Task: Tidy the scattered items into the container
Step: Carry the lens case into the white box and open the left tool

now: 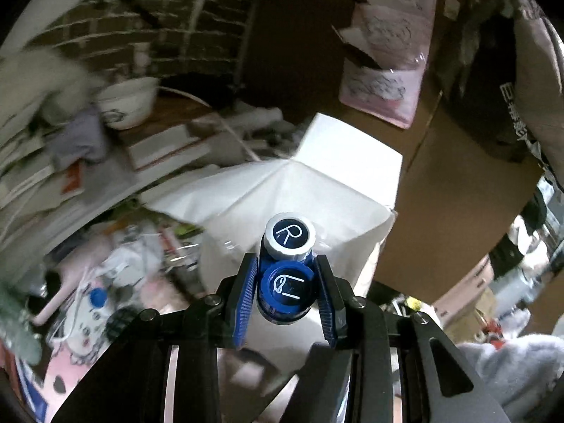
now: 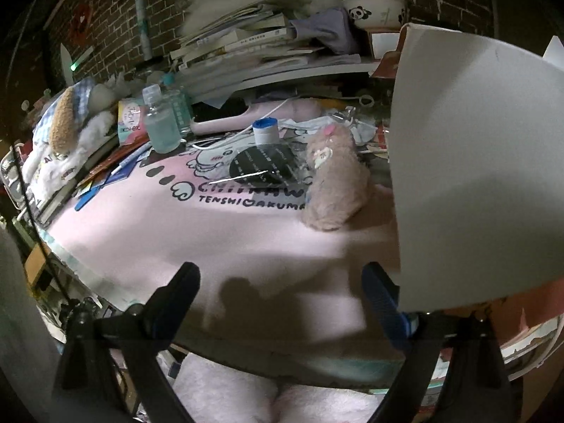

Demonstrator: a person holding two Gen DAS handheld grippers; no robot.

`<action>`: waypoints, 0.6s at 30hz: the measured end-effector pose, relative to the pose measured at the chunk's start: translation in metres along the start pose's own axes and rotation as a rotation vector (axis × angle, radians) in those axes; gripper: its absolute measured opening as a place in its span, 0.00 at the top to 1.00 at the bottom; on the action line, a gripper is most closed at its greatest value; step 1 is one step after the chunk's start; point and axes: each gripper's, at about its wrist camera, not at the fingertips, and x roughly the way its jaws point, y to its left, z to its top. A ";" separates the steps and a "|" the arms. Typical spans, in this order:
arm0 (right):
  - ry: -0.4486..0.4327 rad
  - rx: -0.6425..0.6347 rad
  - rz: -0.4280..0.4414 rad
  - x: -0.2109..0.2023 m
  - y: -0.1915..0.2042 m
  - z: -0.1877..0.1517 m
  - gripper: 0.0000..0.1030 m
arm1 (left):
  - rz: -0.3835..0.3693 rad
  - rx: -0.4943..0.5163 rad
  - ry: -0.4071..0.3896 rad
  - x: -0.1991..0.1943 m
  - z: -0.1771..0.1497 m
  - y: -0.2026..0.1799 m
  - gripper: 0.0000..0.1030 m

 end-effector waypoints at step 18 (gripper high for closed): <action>-0.007 -0.011 0.050 -0.002 -0.003 -0.006 0.11 | 0.130 0.062 0.370 0.108 0.030 -0.010 0.74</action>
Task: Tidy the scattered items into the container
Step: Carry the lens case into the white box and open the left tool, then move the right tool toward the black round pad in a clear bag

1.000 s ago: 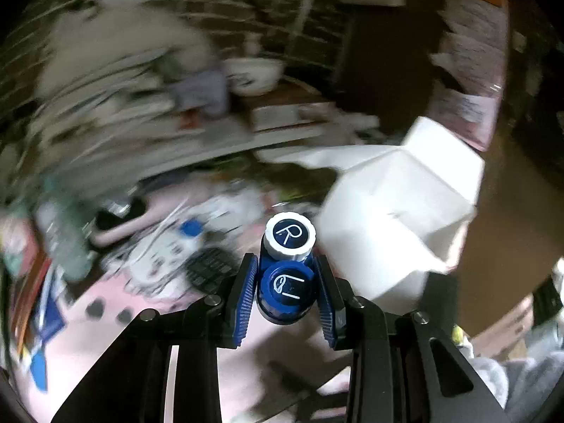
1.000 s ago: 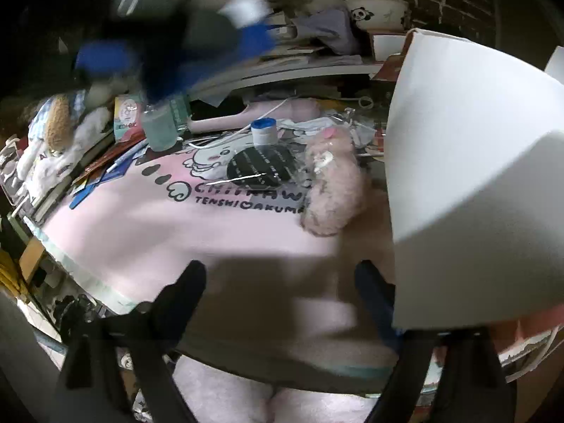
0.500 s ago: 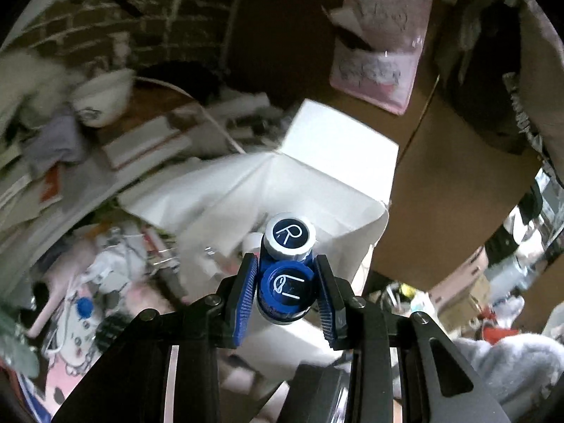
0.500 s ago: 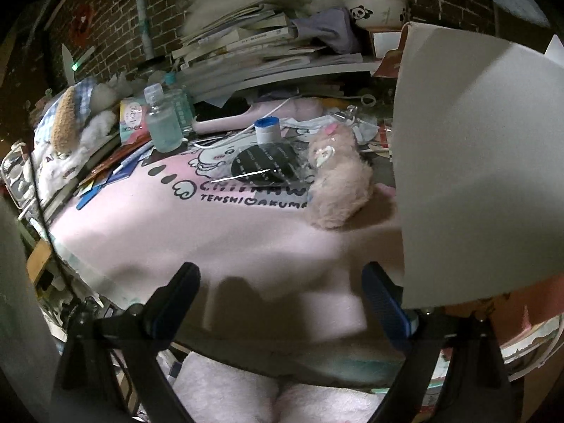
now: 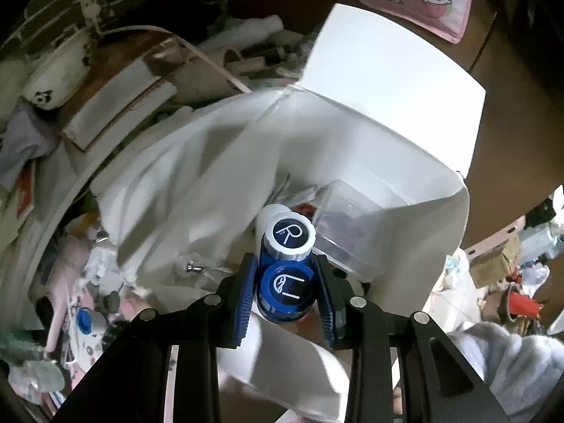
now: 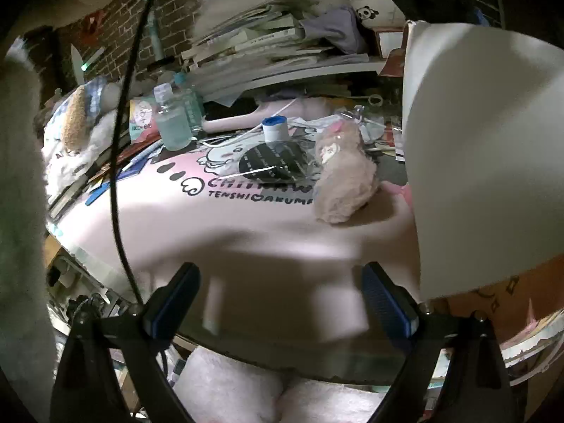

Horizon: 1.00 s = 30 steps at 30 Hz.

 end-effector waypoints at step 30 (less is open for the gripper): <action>-0.044 -0.009 0.007 -0.006 0.003 -0.010 0.11 | 0.056 -0.065 -0.223 -0.067 -0.031 0.019 0.16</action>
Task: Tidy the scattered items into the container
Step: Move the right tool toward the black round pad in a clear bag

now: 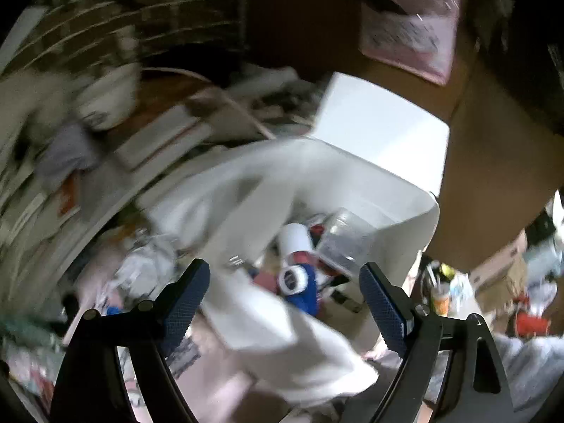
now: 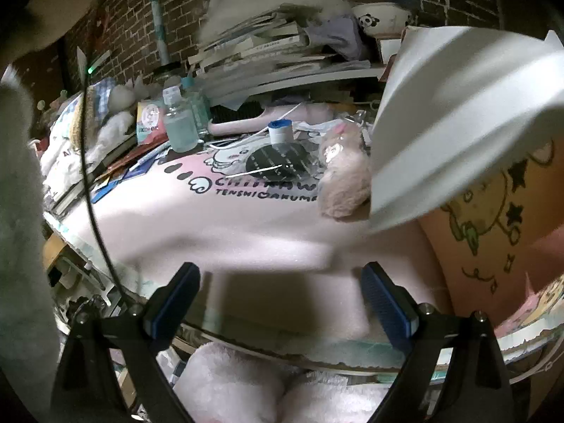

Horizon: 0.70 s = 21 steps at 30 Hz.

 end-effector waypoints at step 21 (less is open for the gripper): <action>-0.164 -0.074 -0.026 -0.014 0.030 -0.001 0.11 | 0.373 -0.454 -0.192 -0.065 -0.166 0.109 0.12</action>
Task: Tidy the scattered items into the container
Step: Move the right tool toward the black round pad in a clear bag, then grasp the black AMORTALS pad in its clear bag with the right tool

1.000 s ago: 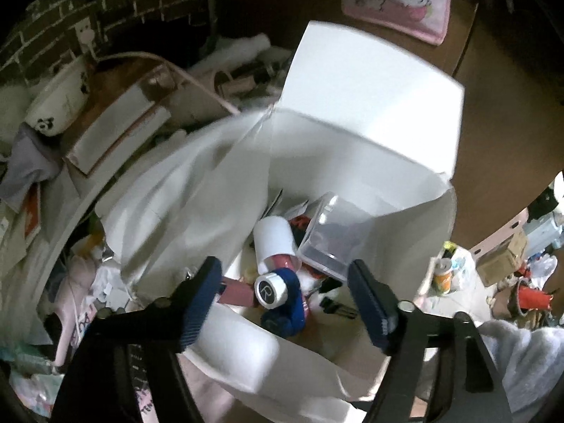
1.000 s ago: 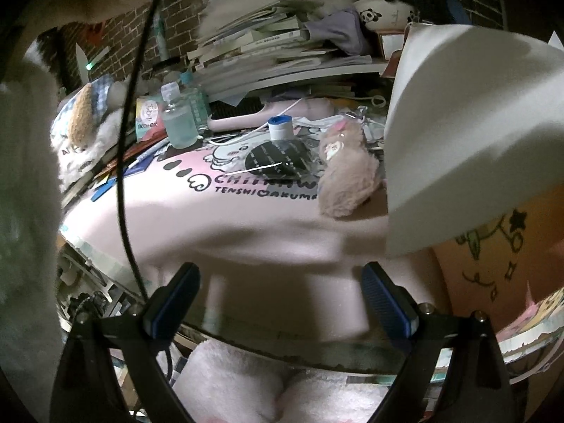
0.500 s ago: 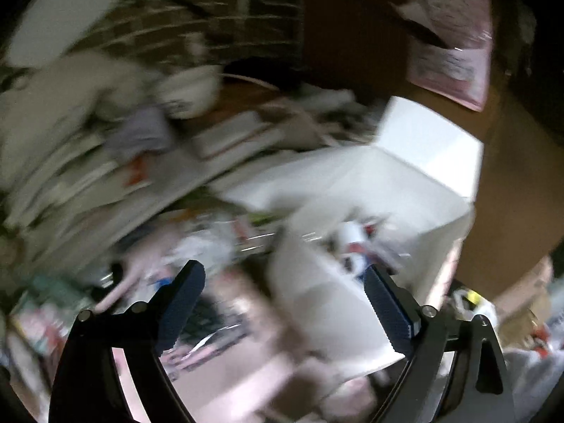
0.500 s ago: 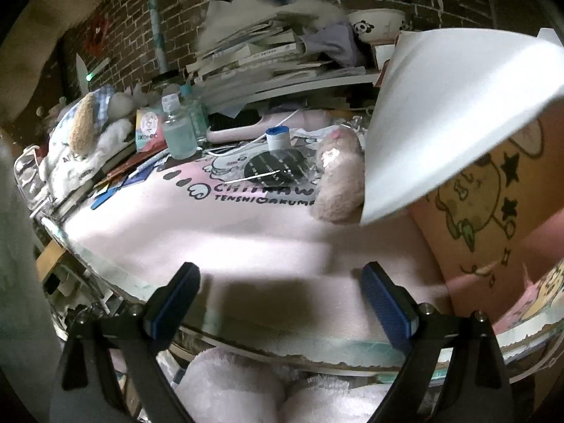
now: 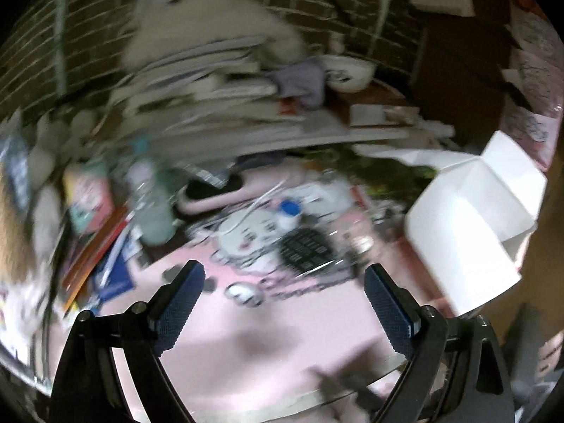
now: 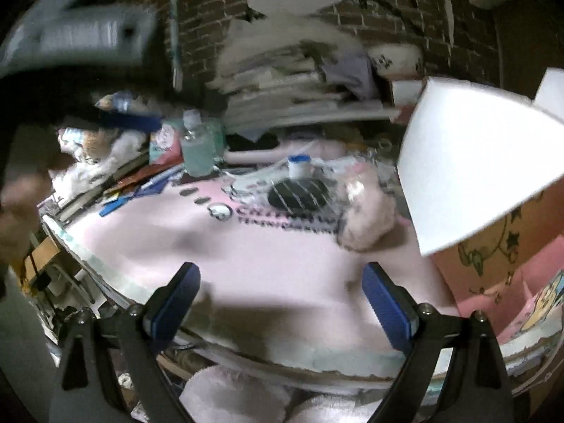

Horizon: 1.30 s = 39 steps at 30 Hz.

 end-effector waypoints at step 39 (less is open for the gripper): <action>0.291 0.053 0.026 0.125 0.007 0.083 0.11 | 0.005 -0.266 -0.037 0.014 -0.045 0.106 0.12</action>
